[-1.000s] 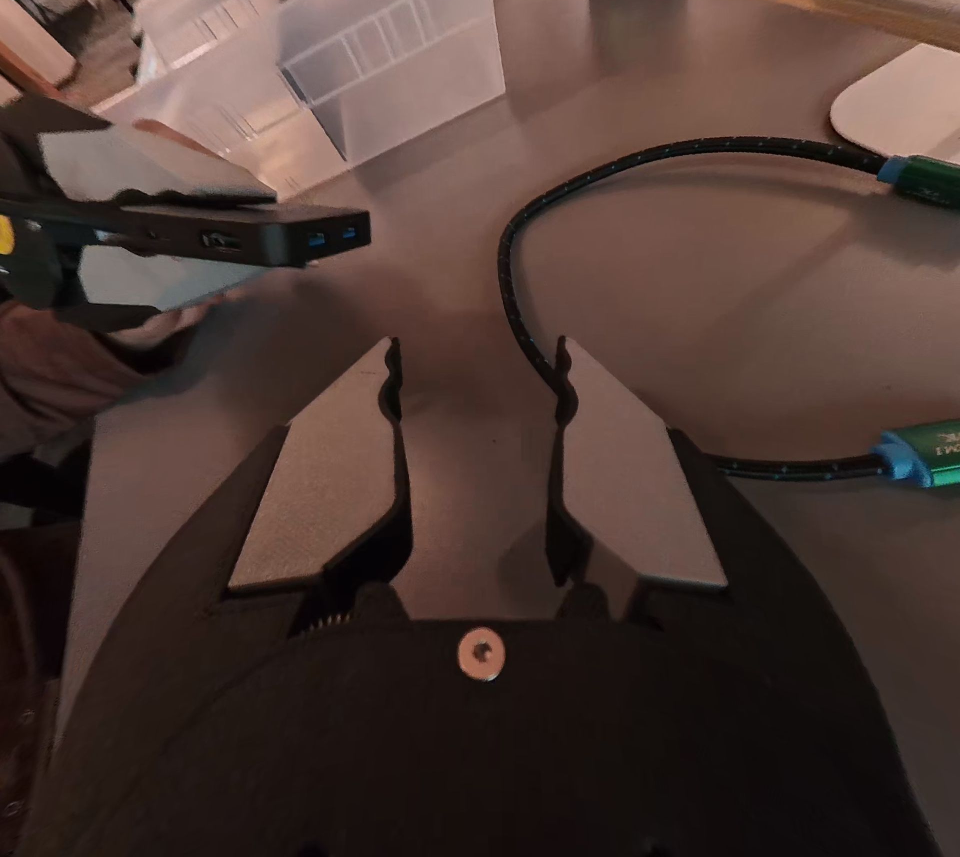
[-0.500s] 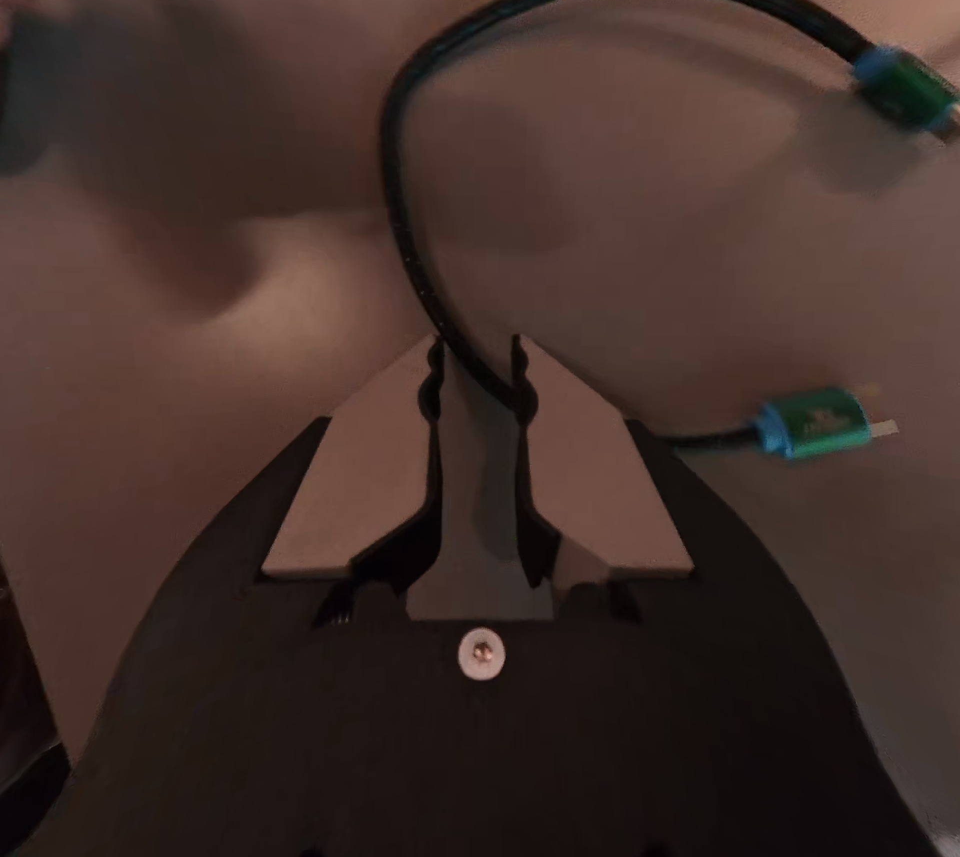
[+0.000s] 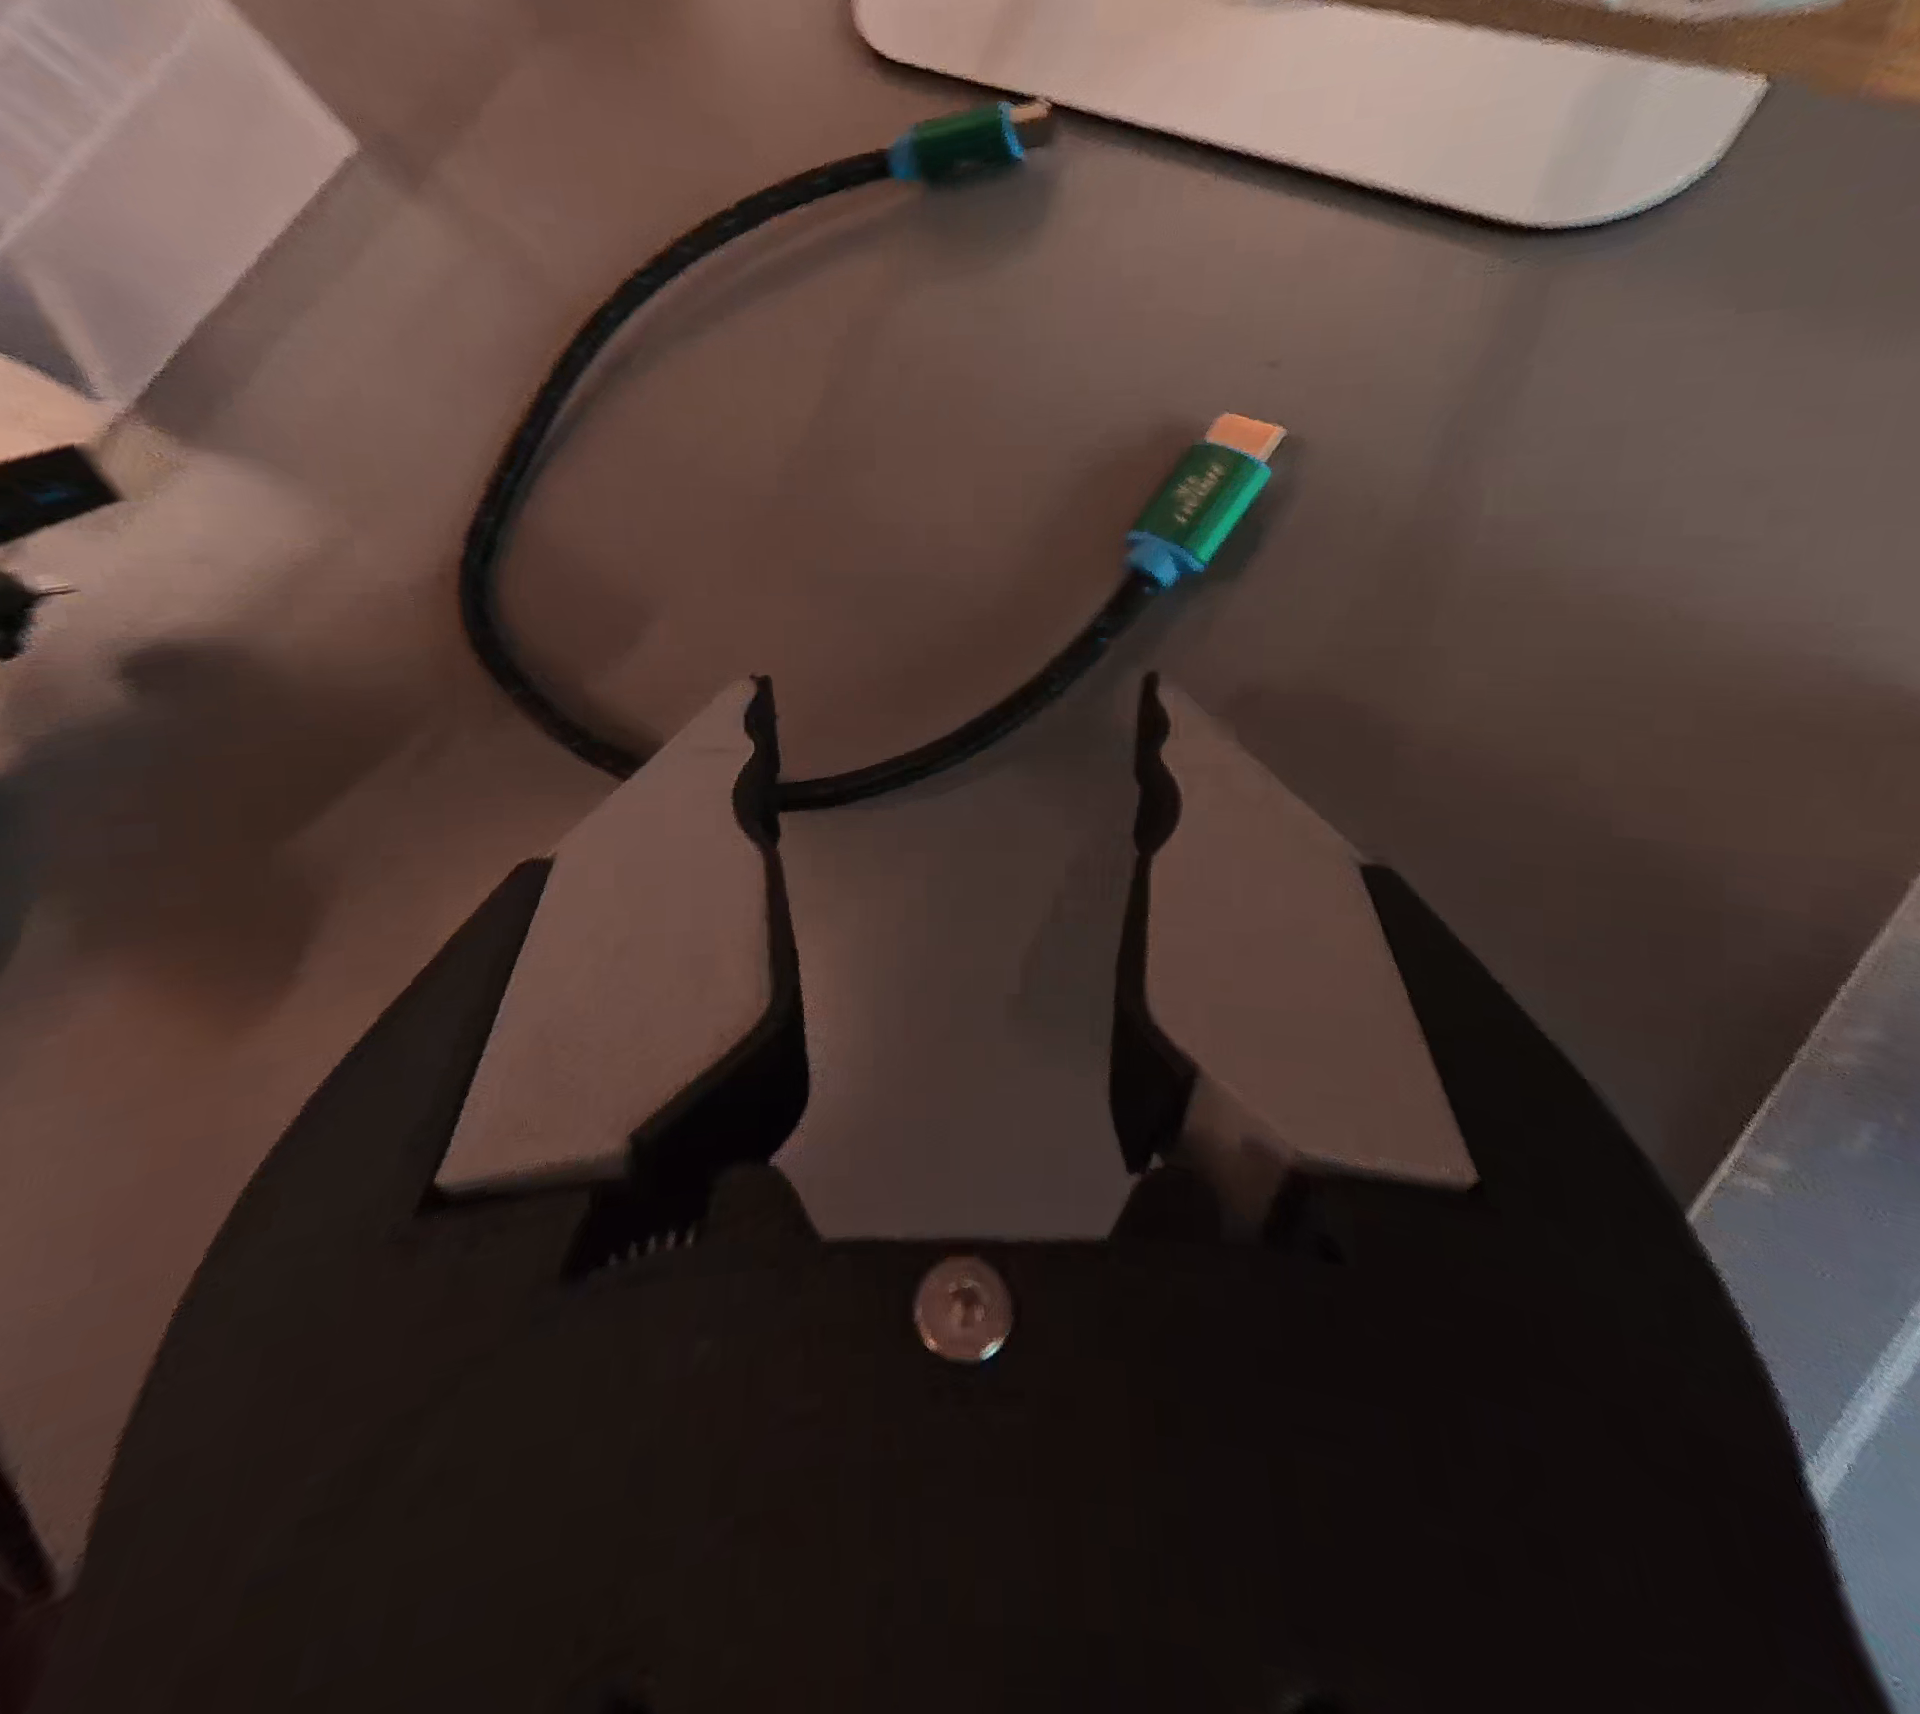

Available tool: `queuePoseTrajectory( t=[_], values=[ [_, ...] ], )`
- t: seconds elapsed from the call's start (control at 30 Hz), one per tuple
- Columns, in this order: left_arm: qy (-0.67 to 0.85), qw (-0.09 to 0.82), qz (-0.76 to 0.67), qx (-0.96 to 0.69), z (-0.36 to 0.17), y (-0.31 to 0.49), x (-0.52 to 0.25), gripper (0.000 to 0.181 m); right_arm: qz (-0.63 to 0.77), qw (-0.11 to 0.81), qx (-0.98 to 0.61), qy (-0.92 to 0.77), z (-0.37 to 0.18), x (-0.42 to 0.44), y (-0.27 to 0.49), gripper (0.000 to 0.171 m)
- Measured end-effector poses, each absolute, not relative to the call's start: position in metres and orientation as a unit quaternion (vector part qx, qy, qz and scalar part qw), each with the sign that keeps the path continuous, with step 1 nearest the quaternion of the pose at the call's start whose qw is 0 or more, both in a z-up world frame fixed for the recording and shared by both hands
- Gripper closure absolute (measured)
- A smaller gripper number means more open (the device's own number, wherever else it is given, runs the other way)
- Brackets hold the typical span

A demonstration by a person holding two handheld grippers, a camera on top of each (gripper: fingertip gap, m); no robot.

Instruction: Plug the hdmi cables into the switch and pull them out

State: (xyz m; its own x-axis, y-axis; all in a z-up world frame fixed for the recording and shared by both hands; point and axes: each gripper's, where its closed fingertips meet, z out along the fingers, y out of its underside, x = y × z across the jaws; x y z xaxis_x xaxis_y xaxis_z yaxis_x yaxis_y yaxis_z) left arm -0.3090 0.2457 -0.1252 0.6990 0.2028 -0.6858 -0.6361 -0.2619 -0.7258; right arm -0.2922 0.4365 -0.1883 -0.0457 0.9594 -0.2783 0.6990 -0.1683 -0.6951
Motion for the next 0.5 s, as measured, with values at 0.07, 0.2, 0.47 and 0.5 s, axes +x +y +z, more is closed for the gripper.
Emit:
queuePoseTrajectory(
  t=[0.07, 0.2, 0.47, 0.5],
  values=[
    [0.155, 0.589, 0.357, -0.708, -0.125, 0.246, -0.308, 0.165, 0.347, 0.175, -0.683, -0.619, -0.202, -0.294, 0.443, 0.104],
    [0.161, 0.585, 0.355, -0.711, -0.127, 0.247, -0.306, 0.165, 0.332, 0.211, -0.692, -0.606, -0.213, -0.311, 0.457, 0.120],
    [0.156, 0.584, 0.352, -0.715, -0.129, 0.247, -0.310, 0.165, 0.376, 0.218, -0.641, -0.633, -0.200, -0.325, 0.445, 0.160],
    [0.156, 0.585, 0.352, -0.714, -0.128, 0.247, -0.310, 0.166, 0.403, 0.222, -0.624, -0.632, -0.188, -0.326, 0.438, 0.160]
  ],
)
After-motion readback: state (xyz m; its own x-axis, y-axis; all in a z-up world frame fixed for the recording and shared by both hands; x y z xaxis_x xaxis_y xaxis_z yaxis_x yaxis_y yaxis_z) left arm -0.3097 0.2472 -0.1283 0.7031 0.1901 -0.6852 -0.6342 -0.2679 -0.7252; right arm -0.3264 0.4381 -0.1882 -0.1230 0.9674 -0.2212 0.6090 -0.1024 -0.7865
